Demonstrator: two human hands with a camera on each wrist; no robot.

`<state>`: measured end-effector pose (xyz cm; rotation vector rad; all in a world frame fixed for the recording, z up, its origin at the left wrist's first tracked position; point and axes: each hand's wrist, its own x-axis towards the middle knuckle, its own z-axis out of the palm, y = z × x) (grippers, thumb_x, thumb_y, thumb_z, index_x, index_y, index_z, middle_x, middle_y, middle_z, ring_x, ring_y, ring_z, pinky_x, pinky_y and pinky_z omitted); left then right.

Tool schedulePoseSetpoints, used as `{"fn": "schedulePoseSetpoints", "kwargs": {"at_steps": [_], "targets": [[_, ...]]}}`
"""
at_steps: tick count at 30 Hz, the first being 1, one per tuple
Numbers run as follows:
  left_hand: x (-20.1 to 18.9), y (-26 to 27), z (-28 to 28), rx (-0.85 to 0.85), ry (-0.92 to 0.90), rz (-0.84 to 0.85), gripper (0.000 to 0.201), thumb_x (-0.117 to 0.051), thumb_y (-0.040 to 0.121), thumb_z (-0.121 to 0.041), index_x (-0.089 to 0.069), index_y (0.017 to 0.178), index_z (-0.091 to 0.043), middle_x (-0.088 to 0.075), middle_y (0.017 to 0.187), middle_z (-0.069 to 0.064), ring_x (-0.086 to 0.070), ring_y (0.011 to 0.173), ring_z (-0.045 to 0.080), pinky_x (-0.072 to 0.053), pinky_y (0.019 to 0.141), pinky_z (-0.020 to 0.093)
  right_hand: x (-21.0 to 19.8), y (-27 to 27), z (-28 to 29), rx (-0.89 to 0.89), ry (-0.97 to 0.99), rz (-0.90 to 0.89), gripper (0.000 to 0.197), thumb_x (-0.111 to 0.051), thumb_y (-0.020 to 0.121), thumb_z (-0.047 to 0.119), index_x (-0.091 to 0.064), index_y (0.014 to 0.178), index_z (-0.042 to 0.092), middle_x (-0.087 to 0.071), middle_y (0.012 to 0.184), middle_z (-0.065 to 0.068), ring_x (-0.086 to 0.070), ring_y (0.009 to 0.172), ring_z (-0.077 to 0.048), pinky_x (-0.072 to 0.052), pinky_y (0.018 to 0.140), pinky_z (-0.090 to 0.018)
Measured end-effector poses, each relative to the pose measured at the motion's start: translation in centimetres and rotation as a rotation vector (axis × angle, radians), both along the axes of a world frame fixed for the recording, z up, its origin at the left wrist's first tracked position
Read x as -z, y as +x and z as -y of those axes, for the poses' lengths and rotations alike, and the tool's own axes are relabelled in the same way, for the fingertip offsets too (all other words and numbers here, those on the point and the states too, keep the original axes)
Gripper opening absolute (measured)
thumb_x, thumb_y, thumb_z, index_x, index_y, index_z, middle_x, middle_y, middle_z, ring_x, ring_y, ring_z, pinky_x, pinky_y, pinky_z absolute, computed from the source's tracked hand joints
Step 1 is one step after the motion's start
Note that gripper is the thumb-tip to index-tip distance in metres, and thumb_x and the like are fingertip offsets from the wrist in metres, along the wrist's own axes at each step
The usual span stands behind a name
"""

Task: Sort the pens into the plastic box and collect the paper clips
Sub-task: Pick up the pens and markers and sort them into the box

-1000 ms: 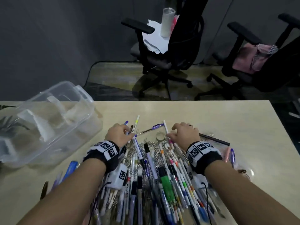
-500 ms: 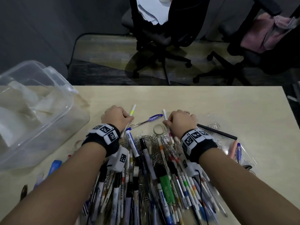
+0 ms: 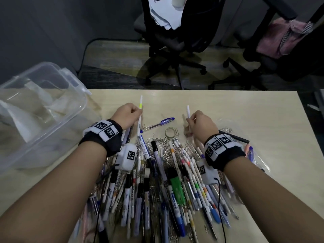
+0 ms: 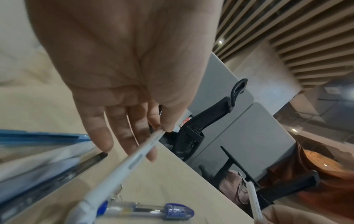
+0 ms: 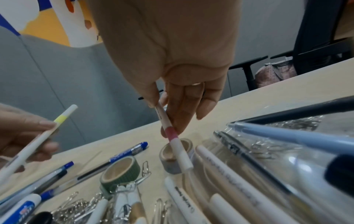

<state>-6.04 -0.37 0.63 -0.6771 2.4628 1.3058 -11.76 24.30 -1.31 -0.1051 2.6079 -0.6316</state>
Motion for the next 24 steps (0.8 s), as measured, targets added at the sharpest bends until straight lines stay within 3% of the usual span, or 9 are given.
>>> {"fn": "schedulePoseSetpoints", "kwargs": {"at_steps": [1,3,6,8,11,15,20,24], "targets": [[-0.3,0.5,-0.2,-0.026,0.067,0.009,0.017,-0.049,0.097,-0.025,-0.051,0.091,-0.010,-0.067,0.086,0.006,-0.063,0.074,0.019,-0.049,0.062,0.026,-0.6,0.3,-0.4,0.020,-0.043,-0.010,0.022,-0.046,0.097,0.035,-0.049,0.097,0.014,-0.068,0.084,-0.005,-0.065,0.074,-0.024,-0.053,0.074,-0.041],[-0.6,1.5,-0.5,-0.010,0.075,0.021,0.012,-0.048,0.098,-0.022,-0.047,0.090,-0.014,-0.069,0.088,0.009,-0.067,0.083,0.024,-0.054,0.074,0.034,-1.3,0.9,-1.6,0.024,-0.059,-0.032,0.019,-0.046,0.097,0.033,-0.047,0.096,0.014,-0.069,0.083,-0.006,-0.065,0.071,-0.025,-0.053,0.070,-0.039],[-0.6,3.5,-1.2,-0.006,0.048,0.059,0.009,-0.048,0.098,-0.024,-0.047,0.095,-0.016,-0.065,0.086,0.009,-0.066,0.089,0.034,-0.054,0.083,0.048,-1.8,2.3,-3.5,-0.019,-0.007,0.008,0.012,-0.050,0.096,0.028,-0.048,0.100,0.017,-0.069,0.086,-0.005,-0.066,0.070,-0.024,-0.057,0.070,-0.045],[-0.3,4.8,-2.1,-0.030,0.039,0.073,0.015,-0.052,0.095,-0.031,-0.049,0.098,-0.016,-0.063,0.088,0.008,-0.065,0.078,0.029,-0.055,0.071,0.040,-1.9,3.3,-4.6,-0.046,0.034,0.046,0.019,-0.054,0.094,0.022,-0.051,0.112,0.015,-0.069,0.098,-0.006,-0.066,0.077,-0.023,-0.057,0.074,-0.043],[0.2,6.4,-3.6,-0.074,-0.026,0.089,0.022,-0.062,0.089,-0.033,-0.052,0.092,-0.014,-0.055,0.081,0.001,-0.051,0.067,0.013,-0.038,0.056,0.024,-1.8,4.5,-5.7,-0.097,0.116,0.050,0.023,-0.061,0.090,0.022,-0.057,0.113,0.016,-0.067,0.102,-0.002,-0.065,0.078,-0.017,-0.057,0.075,-0.035],[1.4,7.0,-4.4,-0.148,-0.092,0.119,0.028,-0.071,0.083,-0.031,-0.051,0.077,-0.012,-0.048,0.068,-0.003,-0.051,0.068,0.020,-0.036,0.054,0.026,-0.9,5.2,-5.7,-0.140,0.174,0.108,0.018,-0.067,0.085,0.028,-0.061,0.097,0.016,-0.066,0.086,0.001,-0.065,0.073,-0.014,-0.058,0.073,-0.032],[2.4,7.0,-4.3,-0.137,-0.192,0.213,0.038,-0.075,0.077,-0.040,-0.051,0.077,-0.010,-0.049,0.063,0.001,-0.047,0.057,0.013,-0.029,0.046,0.025,0.1,5.1,-4.7,-0.196,0.231,0.134,0.022,-0.064,0.086,0.030,-0.063,0.098,0.011,-0.067,0.094,-0.004,-0.064,0.082,-0.019,-0.055,0.079,-0.034],[3.0,6.6,-4.1,-0.114,-0.234,0.262,0.043,-0.075,0.077,-0.041,-0.047,0.066,-0.011,-0.044,0.058,0.001,-0.042,0.054,0.014,-0.028,0.046,0.026,0.5,4.5,-3.8,-0.215,0.260,0.146,0.025,-0.062,0.088,0.032,-0.062,0.098,0.009,-0.067,0.089,-0.004,-0.062,0.075,-0.018,-0.042,0.056,-0.023]]}}
